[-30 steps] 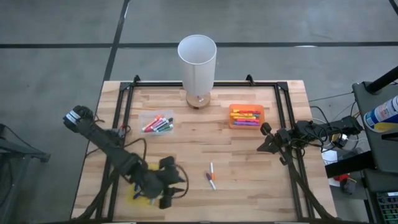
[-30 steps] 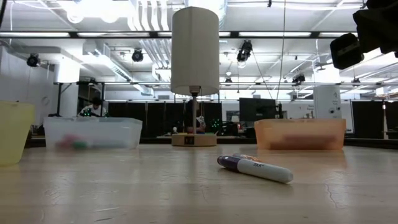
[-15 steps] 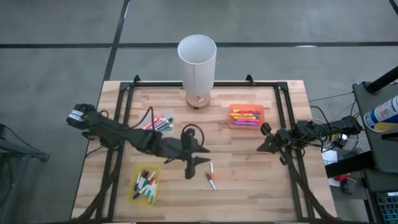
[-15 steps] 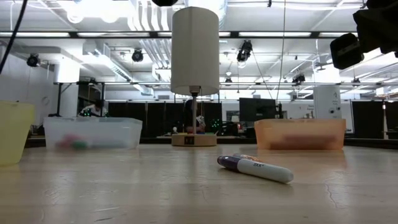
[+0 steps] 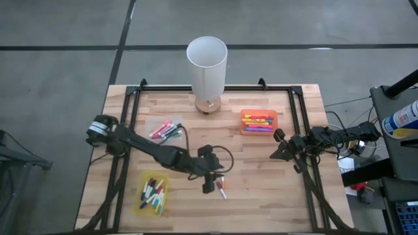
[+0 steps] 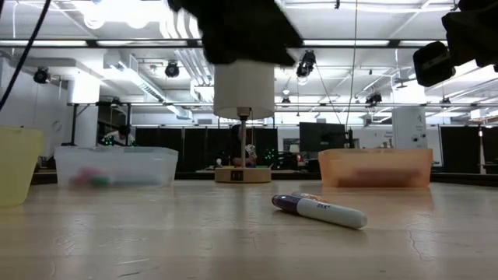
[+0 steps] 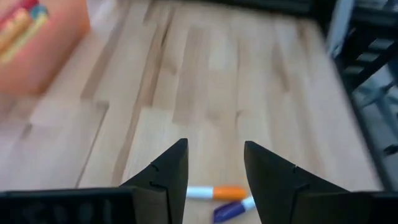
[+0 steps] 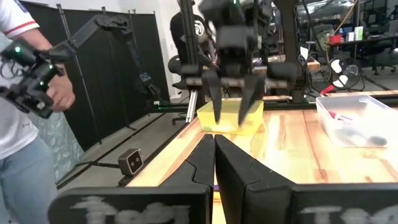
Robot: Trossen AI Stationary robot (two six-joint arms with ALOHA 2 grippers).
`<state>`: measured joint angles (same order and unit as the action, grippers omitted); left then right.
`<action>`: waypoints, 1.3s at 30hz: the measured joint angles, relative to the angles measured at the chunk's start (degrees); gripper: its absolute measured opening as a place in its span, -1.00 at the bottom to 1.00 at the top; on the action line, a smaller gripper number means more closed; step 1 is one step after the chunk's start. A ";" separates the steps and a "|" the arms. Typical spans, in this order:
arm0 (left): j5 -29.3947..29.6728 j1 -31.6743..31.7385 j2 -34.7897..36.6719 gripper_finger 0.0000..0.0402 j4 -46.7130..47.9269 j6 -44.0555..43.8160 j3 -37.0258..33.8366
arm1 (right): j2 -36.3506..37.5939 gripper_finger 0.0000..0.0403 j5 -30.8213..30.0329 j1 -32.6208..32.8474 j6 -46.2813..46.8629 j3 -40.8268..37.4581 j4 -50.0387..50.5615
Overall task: Pick & Place Markers
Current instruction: Put the small purple highlighter pen into the yellow bin
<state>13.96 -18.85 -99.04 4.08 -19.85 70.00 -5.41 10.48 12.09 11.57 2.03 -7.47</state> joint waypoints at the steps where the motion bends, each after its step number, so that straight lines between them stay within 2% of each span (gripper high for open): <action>1: 0.00 0.00 -0.98 -0.26 0.32 -0.23 0.00 | 0.00 -0.96 0.00 0.01 0.00 0.00 0.01; 5: -0.90 -0.18 -3.71 -0.26 1.57 -2.77 0.00 | 0.00 -0.96 0.00 -0.01 0.00 0.01 0.01; 11: -7.93 -0.22 -5.73 -0.26 4.73 -1.46 0.00 | 0.00 -0.96 0.00 0.00 0.00 0.00 0.01; 15: -12.39 -0.38 -6.88 -0.26 4.90 5.86 0.04 | 0.00 -0.96 0.00 -0.01 0.00 0.00 0.00; 20: -14.89 -0.95 -9.01 -0.26 5.09 16.76 0.04 | 0.00 -0.96 0.02 0.01 0.00 0.00 0.01; 25: -14.91 -0.90 -10.66 -0.26 4.74 24.36 0.04 | 0.04 -0.96 0.00 -0.01 0.00 0.00 0.01; 34: -14.94 -0.90 -13.15 -0.26 1.11 30.34 0.13 | 0.04 -0.96 0.00 0.01 -0.01 0.01 0.01; 39: -14.48 -0.90 -14.07 -0.26 -1.41 30.70 0.13 | 0.04 -0.96 0.00 -0.01 -0.02 0.01 0.01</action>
<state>-0.52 -19.75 -113.12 2.67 10.85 70.13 -5.37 10.48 12.08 11.56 2.04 -7.46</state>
